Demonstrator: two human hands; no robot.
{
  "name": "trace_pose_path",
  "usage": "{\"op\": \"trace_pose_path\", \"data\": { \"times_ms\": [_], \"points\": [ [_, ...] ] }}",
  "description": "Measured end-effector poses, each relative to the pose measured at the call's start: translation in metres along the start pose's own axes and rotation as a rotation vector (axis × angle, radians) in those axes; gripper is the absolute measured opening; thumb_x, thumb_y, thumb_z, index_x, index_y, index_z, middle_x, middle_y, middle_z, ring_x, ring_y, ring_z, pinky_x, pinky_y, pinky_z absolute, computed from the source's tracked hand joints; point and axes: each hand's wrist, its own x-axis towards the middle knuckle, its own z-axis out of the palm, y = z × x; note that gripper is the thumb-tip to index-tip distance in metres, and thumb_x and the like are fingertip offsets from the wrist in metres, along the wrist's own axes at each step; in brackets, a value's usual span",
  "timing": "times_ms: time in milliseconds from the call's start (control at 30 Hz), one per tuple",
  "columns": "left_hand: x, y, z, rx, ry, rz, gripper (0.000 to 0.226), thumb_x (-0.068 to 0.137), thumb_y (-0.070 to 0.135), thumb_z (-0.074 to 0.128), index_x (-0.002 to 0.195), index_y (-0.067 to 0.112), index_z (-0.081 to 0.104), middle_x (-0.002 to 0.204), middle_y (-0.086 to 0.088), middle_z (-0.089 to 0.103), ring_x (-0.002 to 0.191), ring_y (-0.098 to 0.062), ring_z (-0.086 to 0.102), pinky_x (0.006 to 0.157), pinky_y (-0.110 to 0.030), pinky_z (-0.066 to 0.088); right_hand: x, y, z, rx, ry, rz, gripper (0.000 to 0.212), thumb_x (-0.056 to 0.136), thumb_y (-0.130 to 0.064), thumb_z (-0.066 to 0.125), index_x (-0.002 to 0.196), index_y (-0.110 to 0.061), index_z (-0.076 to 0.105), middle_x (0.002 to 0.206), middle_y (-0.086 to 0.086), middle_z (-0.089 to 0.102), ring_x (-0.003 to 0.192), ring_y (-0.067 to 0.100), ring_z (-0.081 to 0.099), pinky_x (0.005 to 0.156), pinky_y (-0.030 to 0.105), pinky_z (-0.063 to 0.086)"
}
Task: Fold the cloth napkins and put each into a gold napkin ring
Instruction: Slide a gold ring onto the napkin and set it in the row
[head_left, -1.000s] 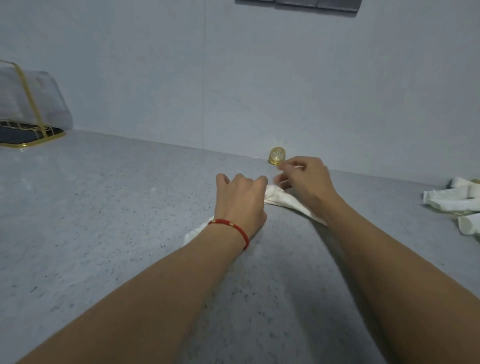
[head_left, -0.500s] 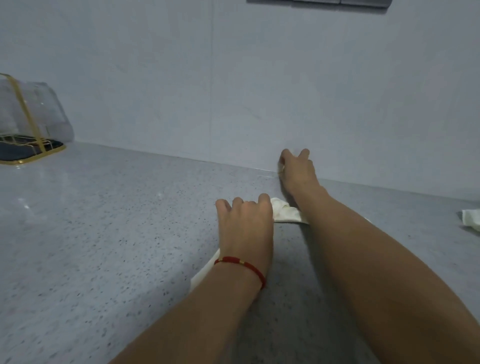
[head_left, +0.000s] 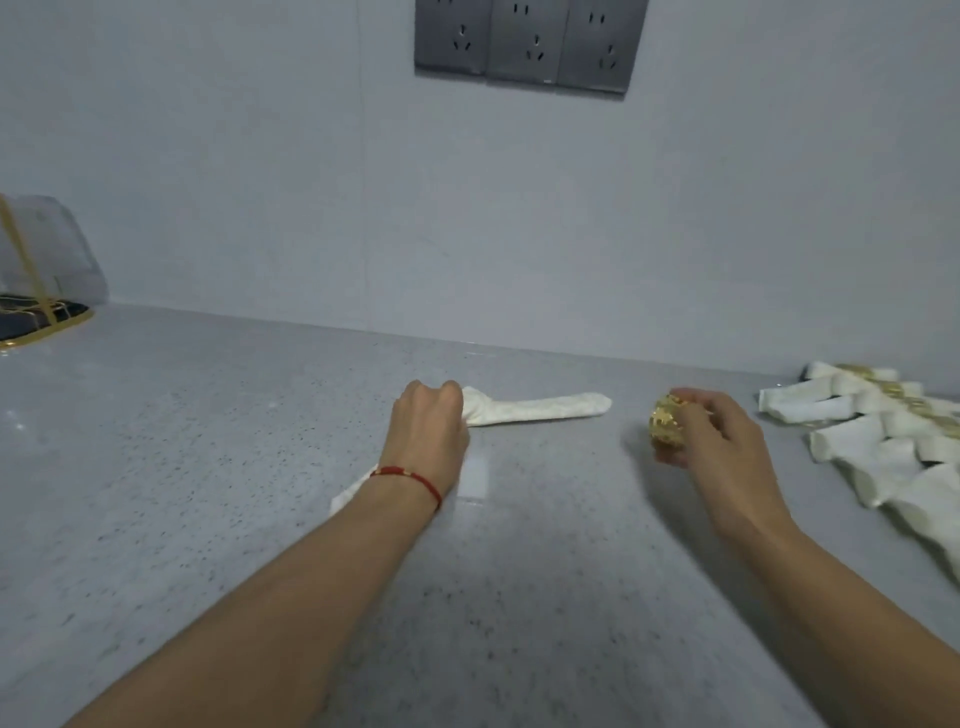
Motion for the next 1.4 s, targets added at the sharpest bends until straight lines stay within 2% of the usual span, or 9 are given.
{"op": "trace_pose_path", "data": {
  "times_ms": [167, 333, 500, 667, 900, 967, 1067, 1200, 1400],
  "points": [
    [-0.026, 0.007, -0.021, -0.082, 0.093, -0.02, 0.008, 0.081, 0.012, 0.068, 0.082, 0.005, 0.064, 0.079, -0.017, 0.057, 0.074, -0.032, 0.054, 0.061, -0.031, 0.037, -0.019, 0.025, -0.021, 0.143, 0.023, 0.107, 0.021, 0.1, -0.027, 0.055, 0.116, -0.028, 0.069, 0.096, -0.004, 0.075, 0.081, 0.019, 0.075, 0.098, 0.051, 0.056],
    [-0.054, 0.001, -0.039, -0.124, 0.264, 0.031, 0.009, 0.076, 0.005, 0.076, 0.074, 0.006, 0.067, 0.071, -0.01, 0.055, 0.061, -0.024, 0.049, 0.057, -0.027, 0.037, -0.016, 0.023, -0.024, 0.086, -0.056, 0.135, 0.031, 0.105, -0.028, 0.051, 0.134, -0.023, 0.06, 0.105, 0.0, 0.072, 0.084, 0.02, 0.075, 0.097, 0.045, 0.057],
    [-0.056, 0.001, -0.041, -0.155, 0.296, 0.128, 0.015, 0.072, 0.004, 0.083, 0.075, 0.007, 0.069, 0.072, -0.003, 0.053, 0.058, -0.018, 0.048, 0.055, -0.02, 0.035, -0.02, 0.019, -0.027, 0.102, -0.171, 0.102, 0.033, 0.106, -0.027, 0.049, 0.138, -0.023, 0.057, 0.12, 0.001, 0.068, 0.087, 0.016, 0.077, 0.091, 0.03, 0.057],
    [-0.057, 0.002, -0.042, -0.215, 0.317, 0.244, 0.015, 0.073, 0.008, 0.085, 0.078, 0.008, 0.071, 0.077, -0.006, 0.062, 0.061, -0.021, 0.057, 0.056, -0.033, 0.053, -0.022, 0.016, -0.024, 0.229, -0.314, 0.136, 0.033, 0.108, -0.021, 0.05, 0.139, -0.016, 0.056, 0.132, 0.004, 0.062, 0.097, 0.019, 0.076, 0.103, 0.042, 0.054],
    [-0.054, 0.0, -0.051, -0.36, 0.297, 0.284, 0.016, 0.071, 0.008, 0.087, 0.078, 0.01, 0.073, 0.078, -0.004, 0.07, 0.067, -0.021, 0.067, 0.058, -0.04, 0.058, -0.023, 0.007, -0.031, 0.492, -0.514, 0.158, 0.025, 0.097, -0.008, 0.062, 0.12, -0.001, 0.07, 0.128, 0.021, 0.067, 0.116, 0.033, 0.068, 0.099, 0.049, 0.056],
    [-0.055, -0.001, -0.052, -0.381, 0.247, 0.298, 0.017, 0.071, 0.011, 0.088, 0.08, 0.011, 0.073, 0.081, -0.003, 0.071, 0.071, -0.019, 0.069, 0.062, -0.04, 0.059, -0.026, 0.004, -0.036, 0.429, -0.564, 0.1, 0.031, 0.088, -0.016, 0.073, 0.117, -0.007, 0.074, 0.125, 0.015, 0.069, 0.114, 0.031, 0.069, 0.098, 0.045, 0.057],
    [-0.056, 0.0, -0.053, -0.377, 0.208, 0.332, 0.016, 0.071, 0.011, 0.087, 0.079, 0.012, 0.073, 0.082, -0.001, 0.072, 0.071, -0.017, 0.07, 0.062, -0.039, 0.059, -0.03, -0.001, -0.046, 0.05, -0.569, -0.058, 0.034, 0.081, -0.03, 0.083, 0.115, -0.028, 0.077, 0.115, -0.006, 0.073, 0.103, 0.01, 0.071, 0.088, 0.024, 0.056],
    [-0.058, 0.008, -0.055, -0.374, 0.191, 0.387, 0.016, 0.071, 0.008, 0.087, 0.078, 0.011, 0.073, 0.081, -0.002, 0.072, 0.071, -0.016, 0.07, 0.061, -0.036, 0.059, -0.032, -0.006, -0.048, -0.146, -0.573, -0.143, 0.035, 0.075, -0.035, 0.09, 0.108, -0.039, 0.077, 0.104, -0.015, 0.073, 0.079, 0.002, 0.068, 0.068, 0.018, 0.051],
    [-0.058, 0.007, -0.05, -0.374, 0.159, 0.37, 0.015, 0.072, 0.01, 0.086, 0.079, 0.011, 0.072, 0.082, -0.003, 0.07, 0.071, -0.019, 0.068, 0.062, -0.04, 0.058, -0.036, -0.009, -0.048, -0.34, -0.482, -0.213, 0.049, 0.065, -0.039, 0.093, 0.11, -0.043, 0.076, 0.113, -0.019, 0.066, 0.095, 0.004, 0.061, 0.071, 0.017, 0.045]
  ]
}}
